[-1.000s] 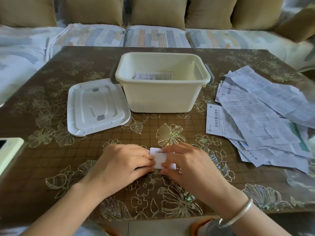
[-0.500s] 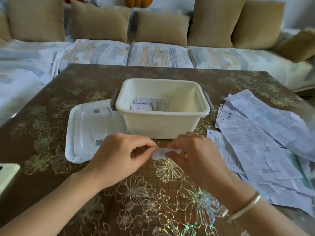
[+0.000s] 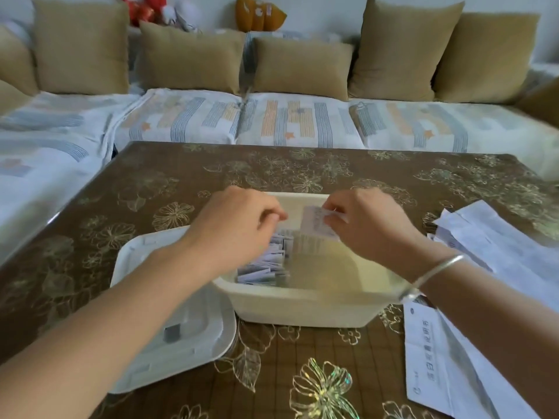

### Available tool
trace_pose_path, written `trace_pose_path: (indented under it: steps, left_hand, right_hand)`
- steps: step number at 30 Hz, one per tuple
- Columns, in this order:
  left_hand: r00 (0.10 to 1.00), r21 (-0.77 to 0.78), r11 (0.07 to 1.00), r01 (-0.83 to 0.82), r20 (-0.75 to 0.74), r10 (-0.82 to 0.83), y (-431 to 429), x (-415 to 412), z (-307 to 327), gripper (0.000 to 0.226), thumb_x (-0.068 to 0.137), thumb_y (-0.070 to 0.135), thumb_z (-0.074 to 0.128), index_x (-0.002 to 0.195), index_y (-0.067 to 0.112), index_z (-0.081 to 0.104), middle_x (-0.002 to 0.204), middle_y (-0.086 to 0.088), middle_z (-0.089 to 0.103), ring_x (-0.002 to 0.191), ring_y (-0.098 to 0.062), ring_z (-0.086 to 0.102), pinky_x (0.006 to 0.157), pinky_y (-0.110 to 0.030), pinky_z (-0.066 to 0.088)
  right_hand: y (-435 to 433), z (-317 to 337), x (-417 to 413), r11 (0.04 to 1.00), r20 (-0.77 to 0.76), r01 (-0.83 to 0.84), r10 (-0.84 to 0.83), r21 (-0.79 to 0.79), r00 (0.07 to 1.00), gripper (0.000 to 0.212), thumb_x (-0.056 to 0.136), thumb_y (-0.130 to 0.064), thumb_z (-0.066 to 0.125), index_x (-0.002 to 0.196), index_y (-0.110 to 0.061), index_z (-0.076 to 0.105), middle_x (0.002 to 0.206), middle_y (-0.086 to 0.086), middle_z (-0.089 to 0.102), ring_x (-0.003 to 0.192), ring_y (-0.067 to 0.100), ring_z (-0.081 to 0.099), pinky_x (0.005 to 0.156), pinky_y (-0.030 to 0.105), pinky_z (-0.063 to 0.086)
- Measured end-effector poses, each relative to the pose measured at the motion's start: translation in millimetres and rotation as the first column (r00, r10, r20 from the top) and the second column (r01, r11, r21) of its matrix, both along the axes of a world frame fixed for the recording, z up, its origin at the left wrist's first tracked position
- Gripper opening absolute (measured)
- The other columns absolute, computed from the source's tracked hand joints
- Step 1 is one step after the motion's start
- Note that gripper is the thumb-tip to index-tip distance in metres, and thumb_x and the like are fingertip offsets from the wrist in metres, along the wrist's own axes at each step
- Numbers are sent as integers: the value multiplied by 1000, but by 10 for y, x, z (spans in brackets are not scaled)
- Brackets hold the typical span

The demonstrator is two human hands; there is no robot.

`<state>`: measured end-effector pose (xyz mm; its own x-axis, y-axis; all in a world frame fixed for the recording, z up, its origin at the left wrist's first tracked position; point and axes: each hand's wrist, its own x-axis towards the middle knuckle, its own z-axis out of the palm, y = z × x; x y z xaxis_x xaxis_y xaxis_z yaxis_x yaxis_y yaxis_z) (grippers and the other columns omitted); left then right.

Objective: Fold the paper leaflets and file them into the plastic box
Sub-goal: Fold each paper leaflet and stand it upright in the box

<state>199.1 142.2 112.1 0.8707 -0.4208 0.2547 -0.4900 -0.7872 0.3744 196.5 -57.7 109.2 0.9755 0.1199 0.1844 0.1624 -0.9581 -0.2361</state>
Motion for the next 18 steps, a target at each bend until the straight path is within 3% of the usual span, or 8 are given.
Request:
trace_pose_path:
  steps: [3, 6, 12, 16, 18]
  left_hand:
    - [988, 264, 963, 59, -151, -19, -128, 154, -143, 25, 95, 24, 53, 114, 26, 70, 108, 4, 71, 96, -19, 64, 86, -31, 52]
    - [978, 483, 873, 71, -207, 36, -198, 178, -264, 27, 96, 30, 55, 115, 13, 63, 89, -2, 57, 85, -26, 56, 73, -35, 48]
    - [986, 533, 842, 77, -165, 15, -206, 220, -323, 41, 90, 29, 65, 126, 12, 57, 115, -4, 55, 92, -20, 47, 76, -31, 41]
    - [994, 610, 789, 71, -107, -6, -214, 248, -302, 28, 89, 31, 68, 109, 12, 62, 107, -4, 49, 104, -22, 48, 82, -35, 43]
    - [996, 635, 769, 75, -79, -33, -215, 255, -297, 24, 88, 30, 70, 104, 13, 62, 98, -2, 42, 103, -23, 49, 78, -35, 41]
  right_hand:
    - [142, -103, 147, 980, -18, 9, -13, -201, 1000, 19, 89, -22, 50, 95, -21, 68, 86, 6, 66, 68, 28, 53, 51, 26, 36]
    - [232, -161, 186, 938, 8, -32, 37, -344, 999, 15, 89, -16, 53, 94, -16, 67, 88, 8, 66, 77, 32, 62, 53, 29, 33]
    - [309, -189, 255, 897, 65, -77, 117, -434, 991, 10, 91, -16, 56, 91, -15, 66, 94, 7, 66, 85, 32, 65, 57, 30, 36]
    - [344, -198, 246, 866, 72, -90, 143, -493, 987, 20, 96, -27, 49, 93, -16, 65, 97, 6, 65, 89, 32, 64, 58, 31, 31]
    - [341, -188, 226, 858, 57, -80, 126, -508, 990, 16, 94, -21, 50, 93, -15, 65, 98, 8, 66, 91, 33, 64, 59, 31, 32]
